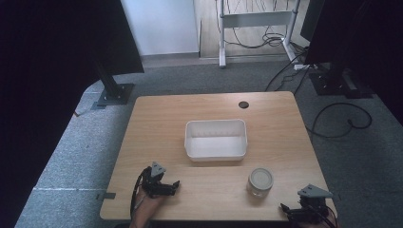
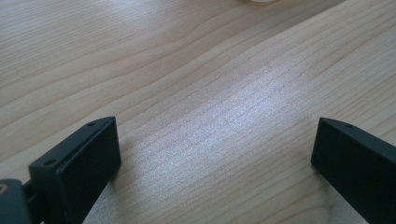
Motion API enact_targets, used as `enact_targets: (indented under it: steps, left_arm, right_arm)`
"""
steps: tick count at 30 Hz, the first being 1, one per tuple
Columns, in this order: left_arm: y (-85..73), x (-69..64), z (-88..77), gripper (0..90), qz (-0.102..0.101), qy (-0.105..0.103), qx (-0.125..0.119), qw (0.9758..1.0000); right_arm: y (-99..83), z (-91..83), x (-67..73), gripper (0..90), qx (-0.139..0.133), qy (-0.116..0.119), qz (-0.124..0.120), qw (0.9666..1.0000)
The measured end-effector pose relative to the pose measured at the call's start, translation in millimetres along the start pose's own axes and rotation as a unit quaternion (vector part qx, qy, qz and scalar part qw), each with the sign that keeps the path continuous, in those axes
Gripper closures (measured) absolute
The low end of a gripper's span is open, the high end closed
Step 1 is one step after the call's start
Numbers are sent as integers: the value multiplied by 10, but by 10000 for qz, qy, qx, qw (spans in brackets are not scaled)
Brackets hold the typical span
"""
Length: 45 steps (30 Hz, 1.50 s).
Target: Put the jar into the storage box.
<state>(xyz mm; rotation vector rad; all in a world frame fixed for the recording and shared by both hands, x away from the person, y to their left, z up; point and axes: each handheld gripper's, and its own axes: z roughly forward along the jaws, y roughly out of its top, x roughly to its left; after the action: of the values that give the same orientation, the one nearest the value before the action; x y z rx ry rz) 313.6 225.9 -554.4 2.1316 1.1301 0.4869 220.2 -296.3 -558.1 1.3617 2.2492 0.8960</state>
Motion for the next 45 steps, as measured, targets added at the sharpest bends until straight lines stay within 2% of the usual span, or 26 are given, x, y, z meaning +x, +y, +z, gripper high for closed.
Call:
enact_targets:
  steps: [21, 45]
  left_arm:
    - [0, 0, -1, 10, 1, 3, 3, 10000]
    - [0, 0, 0, 10, 0, 4, 0, 10000]
  right_arm:
    - [28, -80, -33, 31, -54, 57, 36, 10000]
    - [223, -121, 109, 20, -296, 299, -210, 9989]
